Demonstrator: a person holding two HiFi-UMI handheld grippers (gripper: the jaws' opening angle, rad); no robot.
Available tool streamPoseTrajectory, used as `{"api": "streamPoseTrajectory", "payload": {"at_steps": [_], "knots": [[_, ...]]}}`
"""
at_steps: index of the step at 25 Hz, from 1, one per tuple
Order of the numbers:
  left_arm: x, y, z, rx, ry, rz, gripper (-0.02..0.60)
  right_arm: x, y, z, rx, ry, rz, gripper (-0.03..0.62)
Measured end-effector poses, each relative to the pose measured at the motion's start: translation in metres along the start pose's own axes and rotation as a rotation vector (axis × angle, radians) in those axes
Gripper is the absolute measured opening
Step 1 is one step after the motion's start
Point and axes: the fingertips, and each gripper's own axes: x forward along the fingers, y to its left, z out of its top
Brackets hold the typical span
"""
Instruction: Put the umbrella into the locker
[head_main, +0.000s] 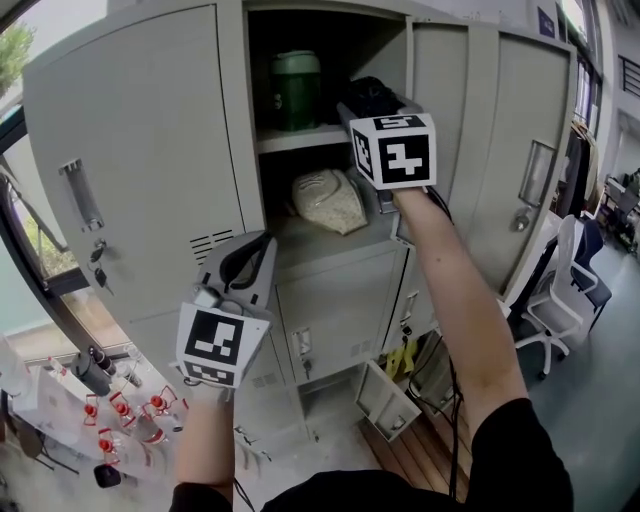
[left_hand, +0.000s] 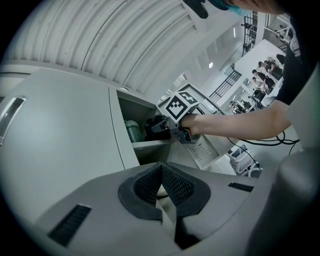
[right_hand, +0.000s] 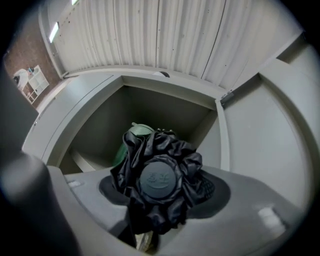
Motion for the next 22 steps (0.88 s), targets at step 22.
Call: {"api": "streamPoseTrajectory", "payload": {"at_steps": [22], "knots": [[-0.012, -0.024, -0.017, -0.014, 0.053, -0.02, 0.011, -0.04, 0.009, 0.007, 0.023, -0.089, 0.019, 0.36]]}}
